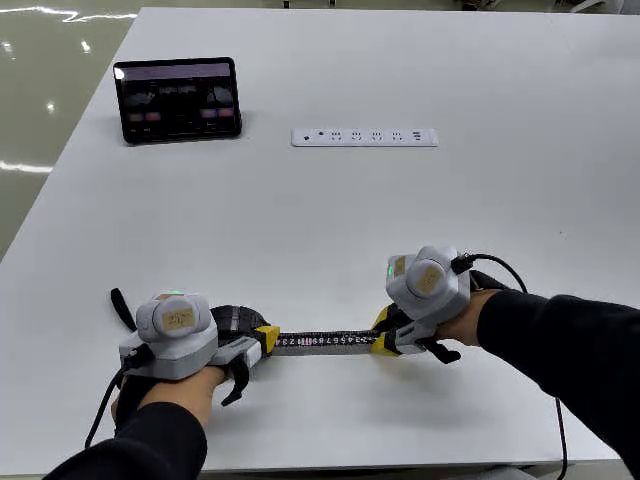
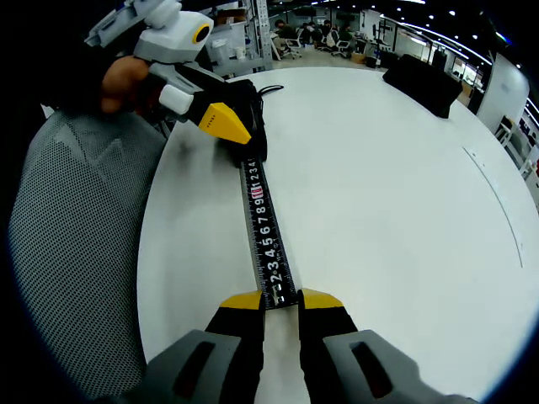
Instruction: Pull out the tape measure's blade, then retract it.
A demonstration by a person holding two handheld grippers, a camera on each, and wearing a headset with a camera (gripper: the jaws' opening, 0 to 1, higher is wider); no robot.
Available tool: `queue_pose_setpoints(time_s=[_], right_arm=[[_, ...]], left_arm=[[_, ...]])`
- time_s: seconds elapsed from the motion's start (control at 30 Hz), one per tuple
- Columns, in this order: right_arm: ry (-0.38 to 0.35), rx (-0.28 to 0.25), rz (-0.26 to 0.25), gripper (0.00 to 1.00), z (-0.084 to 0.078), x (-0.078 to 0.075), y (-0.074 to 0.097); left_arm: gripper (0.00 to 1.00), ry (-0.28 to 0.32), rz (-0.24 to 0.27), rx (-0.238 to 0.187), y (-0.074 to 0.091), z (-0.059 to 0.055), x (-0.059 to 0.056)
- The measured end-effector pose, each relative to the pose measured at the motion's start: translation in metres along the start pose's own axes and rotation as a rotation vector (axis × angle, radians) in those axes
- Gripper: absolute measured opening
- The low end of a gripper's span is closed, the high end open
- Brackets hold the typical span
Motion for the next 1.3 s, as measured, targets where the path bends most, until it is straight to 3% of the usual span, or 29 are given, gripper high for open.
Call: queue_pose_setpoints(time_s=[1.3], right_arm=[[0.005, -0.033, 0.016, 0.1, 0.02, 0.003, -0.012]], left_arm=[[0.61, 0.013, -0.004, 0.0, 0.0, 0.0, 0.001]])
Point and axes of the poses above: the centre of the closed fingertips' face, and the gripper's own axes: y roughly backward along the fingers, x roughly to its left, z roughly out of its top, the point moved 3 cm from there along y, roughly backward along the fingers, and after that the axes turned 5 degrees about z, right-handed, at the moved point
